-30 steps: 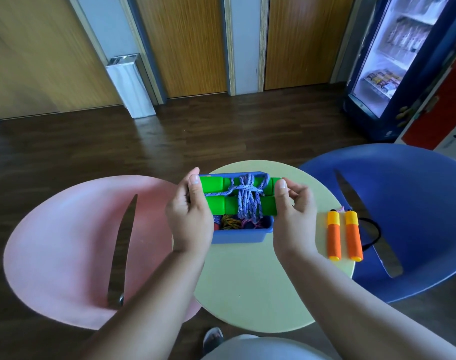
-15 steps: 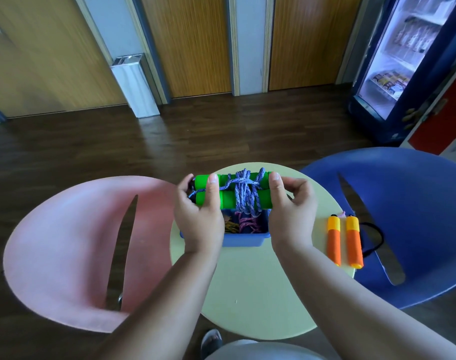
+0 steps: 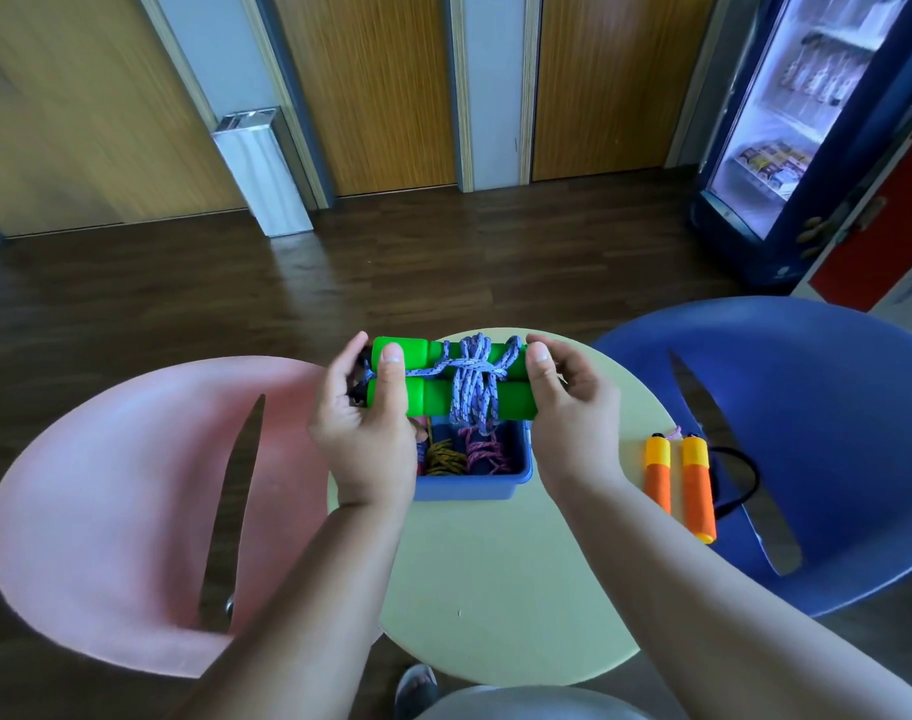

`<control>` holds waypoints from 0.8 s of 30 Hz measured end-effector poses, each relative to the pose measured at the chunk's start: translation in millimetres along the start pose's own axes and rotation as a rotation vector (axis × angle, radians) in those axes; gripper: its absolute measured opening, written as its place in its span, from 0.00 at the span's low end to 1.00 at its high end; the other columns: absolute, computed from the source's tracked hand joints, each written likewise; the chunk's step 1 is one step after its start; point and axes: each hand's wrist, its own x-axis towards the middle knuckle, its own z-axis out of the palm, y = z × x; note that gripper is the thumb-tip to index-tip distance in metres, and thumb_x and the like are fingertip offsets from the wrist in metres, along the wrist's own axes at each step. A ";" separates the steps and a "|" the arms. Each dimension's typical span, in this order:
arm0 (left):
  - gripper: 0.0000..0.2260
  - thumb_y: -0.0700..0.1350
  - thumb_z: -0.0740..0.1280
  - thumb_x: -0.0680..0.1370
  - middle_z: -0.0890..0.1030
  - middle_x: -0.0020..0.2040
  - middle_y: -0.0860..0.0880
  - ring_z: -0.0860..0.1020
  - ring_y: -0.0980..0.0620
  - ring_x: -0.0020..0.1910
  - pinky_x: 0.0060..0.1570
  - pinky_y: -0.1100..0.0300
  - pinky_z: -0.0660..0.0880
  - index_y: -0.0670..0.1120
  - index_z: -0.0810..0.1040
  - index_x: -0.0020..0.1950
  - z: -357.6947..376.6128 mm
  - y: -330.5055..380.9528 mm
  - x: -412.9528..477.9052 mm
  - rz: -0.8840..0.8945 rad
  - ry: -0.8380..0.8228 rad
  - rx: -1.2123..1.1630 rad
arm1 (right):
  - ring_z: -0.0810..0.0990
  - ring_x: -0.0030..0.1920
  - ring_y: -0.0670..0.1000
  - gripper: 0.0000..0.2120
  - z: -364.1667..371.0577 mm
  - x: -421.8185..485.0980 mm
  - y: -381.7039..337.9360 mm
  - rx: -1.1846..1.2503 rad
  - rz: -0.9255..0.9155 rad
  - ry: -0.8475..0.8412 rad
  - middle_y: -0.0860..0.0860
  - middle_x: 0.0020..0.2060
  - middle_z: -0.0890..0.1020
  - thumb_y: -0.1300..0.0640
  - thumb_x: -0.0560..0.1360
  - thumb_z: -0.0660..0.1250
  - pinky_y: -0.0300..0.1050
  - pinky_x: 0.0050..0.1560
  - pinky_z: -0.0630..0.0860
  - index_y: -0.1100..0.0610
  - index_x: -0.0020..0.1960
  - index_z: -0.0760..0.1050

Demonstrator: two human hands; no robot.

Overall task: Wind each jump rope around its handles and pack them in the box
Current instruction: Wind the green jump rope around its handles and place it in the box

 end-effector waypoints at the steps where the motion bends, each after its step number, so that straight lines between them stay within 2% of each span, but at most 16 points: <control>1: 0.11 0.41 0.72 0.80 0.83 0.47 0.50 0.77 0.60 0.23 0.25 0.71 0.71 0.42 0.82 0.62 1.5 0.7 -1.9 -0.005 -0.002 -0.001 | 0.86 0.53 0.52 0.09 0.8 -0.2 0.6 0.006 0.012 0.019 0.49 0.47 0.87 0.50 0.83 0.67 0.50 0.55 0.82 0.50 0.57 0.84; 3: 0.11 0.42 0.72 0.80 0.83 0.43 0.54 0.75 0.58 0.21 0.22 0.71 0.70 0.43 0.83 0.63 3.5 1.2 -5.1 -0.032 -0.008 0.001 | 0.86 0.55 0.51 0.11 1.6 -0.3 0.4 0.016 0.034 0.047 0.49 0.49 0.88 0.51 0.84 0.65 0.53 0.60 0.82 0.51 0.59 0.84; 7: 0.13 0.44 0.71 0.82 0.84 0.50 0.43 0.72 0.54 0.18 0.20 0.63 0.71 0.44 0.82 0.65 3.2 -5.8 -7.6 -0.117 -0.052 -0.047 | 0.85 0.57 0.52 0.13 -2.5 2.5 -1.8 -0.007 0.029 0.053 0.50 0.51 0.88 0.51 0.85 0.63 0.58 0.64 0.79 0.53 0.61 0.84; 10: 0.06 0.43 0.67 0.83 0.81 0.52 0.44 0.72 0.53 0.18 0.19 0.62 0.70 0.45 0.79 0.59 -1.7 -7.7 -3.9 -0.192 -0.144 -0.016 | 0.84 0.52 0.52 0.13 -6.1 3.2 -1.3 -0.087 -0.038 -0.020 0.50 0.48 0.86 0.48 0.85 0.60 0.60 0.59 0.80 0.51 0.58 0.82; 11: 0.03 0.42 0.66 0.83 0.79 0.51 0.44 0.72 0.52 0.19 0.19 0.61 0.70 0.46 0.77 0.56 -4.3 -8.9 0.2 -0.239 -0.186 0.000 | 0.82 0.50 0.53 0.13 -7.1 3.8 -1.3 -0.097 -0.044 -0.067 0.51 0.46 0.84 0.47 0.84 0.60 0.60 0.57 0.80 0.50 0.55 0.82; 13: 0.04 0.41 0.63 0.82 0.78 0.50 0.45 0.71 0.50 0.20 0.20 0.60 0.70 0.49 0.76 0.52 -8.8 -13.6 9.7 -0.347 -0.292 0.054 | 0.79 0.48 0.53 0.14 -9.5 5.9 -2.3 -0.095 -0.018 -0.184 0.51 0.45 0.82 0.44 0.81 0.59 0.55 0.53 0.76 0.50 0.51 0.80; 15: 0.06 0.49 0.63 0.78 0.80 0.50 0.44 0.72 0.48 0.21 0.24 0.57 0.72 0.54 0.79 0.50 -12.9 -17.5 13.1 -0.442 -0.384 0.049 | 0.77 0.47 0.54 0.17 -12.1 6.8 -4.3 -0.083 0.056 -0.323 0.52 0.44 0.79 0.38 0.78 0.60 0.54 0.52 0.73 0.50 0.49 0.78; 17: 0.14 0.64 0.65 0.72 0.83 0.48 0.44 0.75 0.46 0.23 0.29 0.51 0.76 0.57 0.80 0.50 -16.7 -21.2 11.4 -0.457 -0.432 0.069 | 0.75 0.45 0.52 0.20 -14.2 4.9 -5.6 -0.081 0.144 -0.414 0.52 0.43 0.75 0.35 0.78 0.61 0.53 0.49 0.73 0.53 0.50 0.73; 19: 0.20 0.72 0.66 0.69 0.84 0.41 0.46 0.78 0.42 0.24 0.32 0.44 0.78 0.59 0.79 0.49 -19.9 -27.4 7.9 -0.419 -0.439 0.092 | 0.73 0.39 0.50 0.16 -14.6 0.9 -5.9 -0.101 0.169 -0.422 0.53 0.41 0.72 0.41 0.84 0.59 0.47 0.40 0.75 0.54 0.51 0.70; 21: 0.18 0.72 0.70 0.68 0.83 0.37 0.50 0.80 0.40 0.28 0.32 0.43 0.77 0.60 0.81 0.47 -21.4 -32.4 6.0 -0.411 -0.441 0.050 | 0.69 0.37 0.51 0.10 -12.4 -2.9 -5.6 -0.112 0.161 -0.366 0.54 0.39 0.69 0.48 0.84 0.60 0.46 0.34 0.71 0.53 0.48 0.68; 22: 0.18 0.70 0.71 0.68 0.83 0.39 0.50 0.81 0.39 0.30 0.31 0.46 0.77 0.60 0.81 0.47 -21.7 -33.8 6.2 -0.429 -0.439 0.014 | 0.67 0.37 0.51 0.07 -11.1 -4.5 -5.0 -0.111 0.147 -0.338 0.53 0.38 0.68 0.49 0.81 0.60 0.47 0.36 0.68 0.52 0.47 0.68; 24: 0.17 0.66 0.73 0.70 0.83 0.43 0.44 0.79 0.40 0.33 0.27 0.54 0.73 0.55 0.82 0.49 -23.1 -34.4 7.5 -0.462 -0.437 -0.068 | 0.66 0.35 0.49 0.05 -6.7 -7.8 -3.0 -0.109 0.118 -0.307 0.49 0.34 0.67 0.54 0.80 0.59 0.44 0.35 0.65 0.51 0.46 0.68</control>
